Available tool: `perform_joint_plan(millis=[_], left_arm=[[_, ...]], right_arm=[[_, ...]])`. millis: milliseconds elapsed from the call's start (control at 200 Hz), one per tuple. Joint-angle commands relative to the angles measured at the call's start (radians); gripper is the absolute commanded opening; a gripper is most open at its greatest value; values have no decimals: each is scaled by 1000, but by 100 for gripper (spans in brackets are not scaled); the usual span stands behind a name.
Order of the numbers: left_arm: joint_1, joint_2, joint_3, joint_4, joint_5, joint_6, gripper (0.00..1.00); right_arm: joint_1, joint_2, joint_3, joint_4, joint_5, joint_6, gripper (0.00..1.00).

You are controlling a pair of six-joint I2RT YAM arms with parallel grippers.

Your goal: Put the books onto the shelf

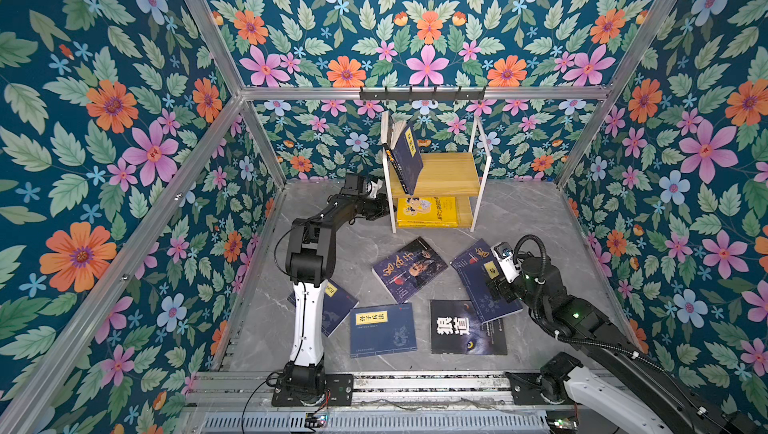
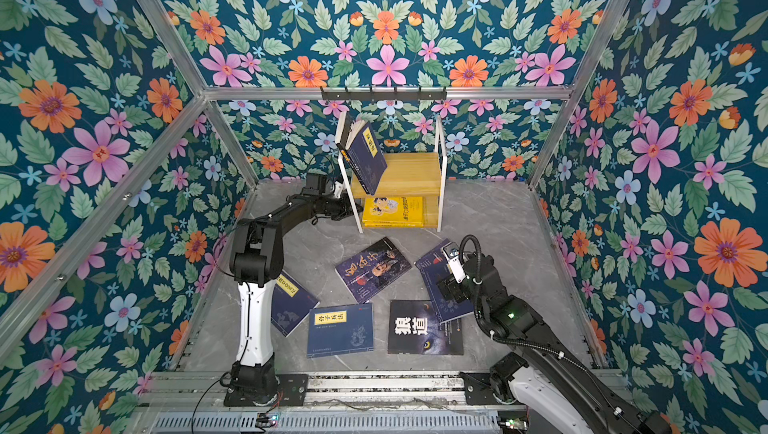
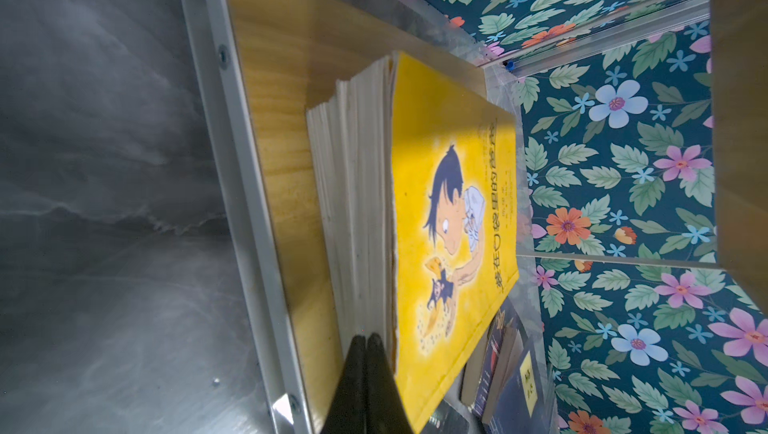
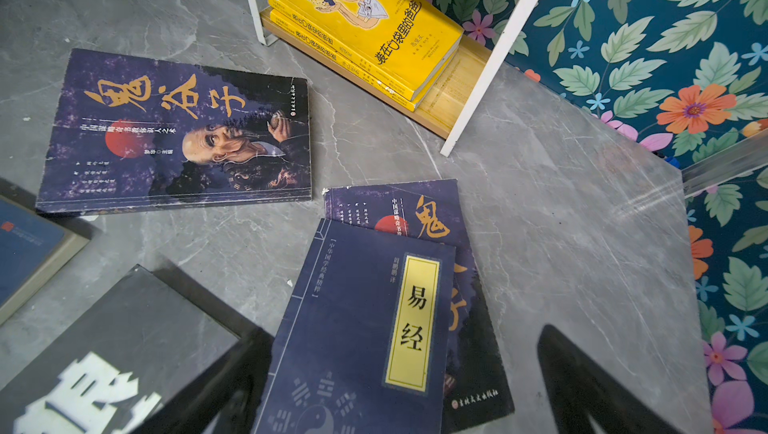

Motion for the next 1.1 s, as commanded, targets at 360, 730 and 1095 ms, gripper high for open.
perform_joint_plan(millis=[360,730,1095], left_arm=[[-13,-12,-13,-5,-1,18,0],[-15,-23,-17,-5,0,12,0],[-9,-44,-31,-5,-21,12,0]], right_arm=[[1,-3,6,14,-2,11,99],[1,-1,7,12,1,10,99],[0,-7,6,14,-13,23,99]])
